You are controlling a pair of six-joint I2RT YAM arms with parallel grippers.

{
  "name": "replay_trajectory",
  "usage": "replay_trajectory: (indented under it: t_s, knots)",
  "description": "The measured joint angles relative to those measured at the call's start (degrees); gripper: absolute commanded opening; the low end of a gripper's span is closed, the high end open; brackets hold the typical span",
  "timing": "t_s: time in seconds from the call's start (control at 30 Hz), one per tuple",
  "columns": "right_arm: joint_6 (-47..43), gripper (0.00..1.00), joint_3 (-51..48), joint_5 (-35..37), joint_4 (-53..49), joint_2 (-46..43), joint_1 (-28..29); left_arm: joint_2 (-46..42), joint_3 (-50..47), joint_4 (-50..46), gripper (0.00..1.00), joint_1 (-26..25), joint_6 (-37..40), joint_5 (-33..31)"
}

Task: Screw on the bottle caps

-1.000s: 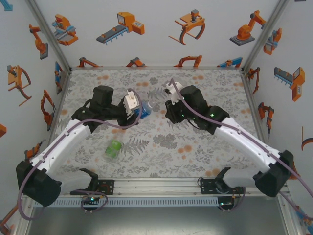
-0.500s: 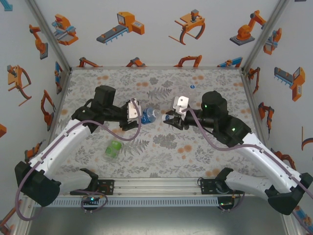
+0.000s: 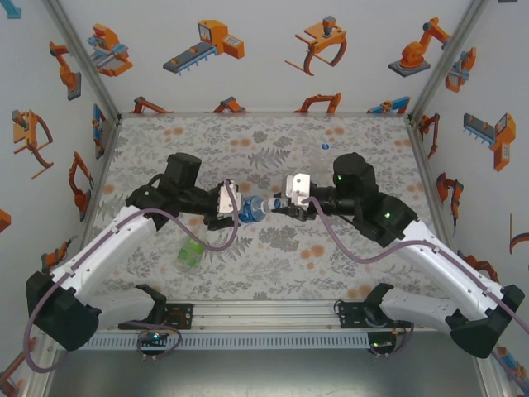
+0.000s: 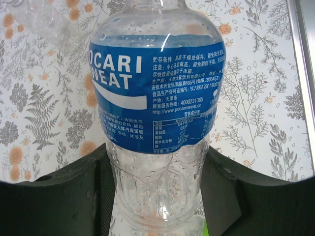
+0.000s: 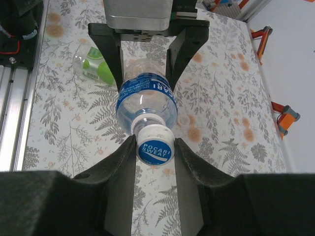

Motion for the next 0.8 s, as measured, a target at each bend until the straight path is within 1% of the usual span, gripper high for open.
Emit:
replay_trajectory:
  t_s: [0.43,0.53,0.8]
  knots:
    - [-2.86,0.11,0.07,-2.60,-3.08,1.31,0.33,-0.48,-0.17,-1.46,0.00,-0.22,0.72,-0.63]
    - [-3.04,0.08,0.07,-3.10,-3.30,1.31,0.50,-0.48,-0.17,-1.46,0.00,-0.20,0.70,-0.76]
    - [-3.72,0.08,0.07,1.62,-1.79,1.42,2.27,-1.33,-0.17,-1.31,0.00,-0.35,0.74,-1.18]
